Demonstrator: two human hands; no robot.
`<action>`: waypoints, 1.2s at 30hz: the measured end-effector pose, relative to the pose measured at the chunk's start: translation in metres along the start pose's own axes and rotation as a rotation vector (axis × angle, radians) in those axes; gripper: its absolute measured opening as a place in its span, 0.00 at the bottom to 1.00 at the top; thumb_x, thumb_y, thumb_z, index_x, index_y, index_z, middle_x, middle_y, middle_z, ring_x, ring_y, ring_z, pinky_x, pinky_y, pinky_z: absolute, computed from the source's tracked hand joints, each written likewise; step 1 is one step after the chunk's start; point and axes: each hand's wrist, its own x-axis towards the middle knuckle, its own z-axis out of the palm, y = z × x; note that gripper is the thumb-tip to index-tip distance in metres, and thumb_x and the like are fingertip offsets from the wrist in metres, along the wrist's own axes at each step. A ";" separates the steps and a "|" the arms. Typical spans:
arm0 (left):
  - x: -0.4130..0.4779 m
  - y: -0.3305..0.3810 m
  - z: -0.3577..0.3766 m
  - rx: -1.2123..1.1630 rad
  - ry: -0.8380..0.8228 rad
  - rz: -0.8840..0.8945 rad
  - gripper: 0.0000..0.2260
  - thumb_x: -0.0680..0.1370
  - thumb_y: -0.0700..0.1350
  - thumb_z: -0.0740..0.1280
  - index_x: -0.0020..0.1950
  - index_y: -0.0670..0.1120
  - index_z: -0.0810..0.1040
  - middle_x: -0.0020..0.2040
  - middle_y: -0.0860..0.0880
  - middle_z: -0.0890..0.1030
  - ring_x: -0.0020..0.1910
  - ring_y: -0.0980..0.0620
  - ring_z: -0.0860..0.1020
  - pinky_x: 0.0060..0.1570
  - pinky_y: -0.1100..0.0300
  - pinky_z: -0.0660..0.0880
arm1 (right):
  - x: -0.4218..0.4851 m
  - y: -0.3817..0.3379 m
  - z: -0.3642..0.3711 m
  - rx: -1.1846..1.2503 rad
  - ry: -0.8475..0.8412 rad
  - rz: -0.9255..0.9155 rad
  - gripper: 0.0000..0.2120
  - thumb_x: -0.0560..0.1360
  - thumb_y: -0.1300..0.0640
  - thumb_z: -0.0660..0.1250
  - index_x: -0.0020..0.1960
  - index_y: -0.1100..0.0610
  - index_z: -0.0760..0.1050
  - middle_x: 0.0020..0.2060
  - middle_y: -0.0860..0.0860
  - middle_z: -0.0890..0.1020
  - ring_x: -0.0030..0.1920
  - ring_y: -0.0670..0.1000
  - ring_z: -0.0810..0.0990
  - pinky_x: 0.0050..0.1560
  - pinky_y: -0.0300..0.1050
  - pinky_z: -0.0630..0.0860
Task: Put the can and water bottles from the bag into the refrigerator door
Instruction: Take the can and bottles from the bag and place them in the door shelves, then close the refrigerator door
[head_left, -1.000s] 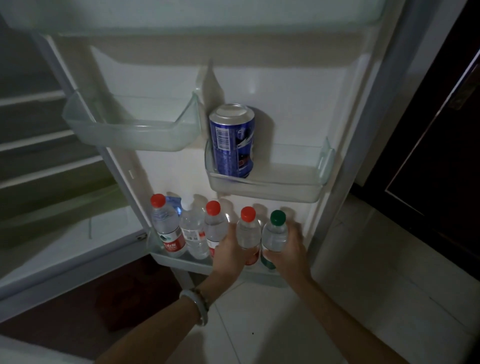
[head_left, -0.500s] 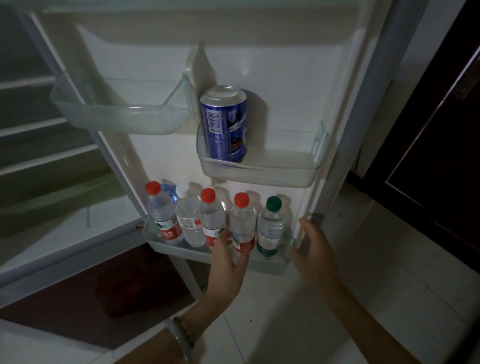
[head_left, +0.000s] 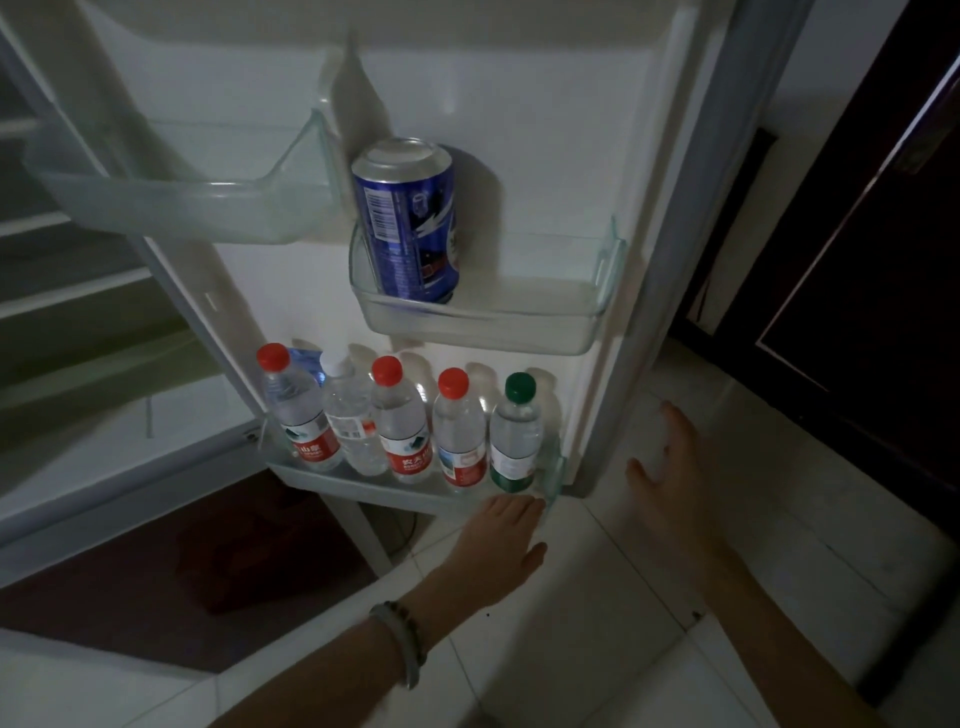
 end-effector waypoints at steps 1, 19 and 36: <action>-0.002 0.000 0.002 0.014 0.022 0.006 0.22 0.75 0.51 0.65 0.66 0.41 0.71 0.61 0.44 0.77 0.58 0.45 0.76 0.61 0.53 0.70 | 0.002 -0.001 0.000 0.000 -0.019 0.008 0.36 0.72 0.68 0.66 0.75 0.55 0.54 0.72 0.54 0.60 0.70 0.55 0.62 0.69 0.58 0.64; -0.092 0.004 -0.003 -0.011 0.032 -0.004 0.24 0.71 0.41 0.70 0.66 0.38 0.71 0.63 0.39 0.75 0.63 0.40 0.73 0.67 0.49 0.55 | -0.099 -0.009 0.018 0.009 -0.012 -0.047 0.39 0.71 0.69 0.67 0.75 0.56 0.50 0.74 0.56 0.58 0.72 0.52 0.58 0.71 0.56 0.60; -0.323 0.014 -0.065 0.025 0.170 -0.364 0.32 0.72 0.53 0.56 0.71 0.37 0.63 0.71 0.39 0.66 0.71 0.41 0.64 0.70 0.48 0.54 | -0.269 -0.098 0.051 0.116 -0.037 -0.409 0.33 0.70 0.54 0.66 0.70 0.67 0.61 0.64 0.65 0.69 0.64 0.60 0.68 0.64 0.49 0.65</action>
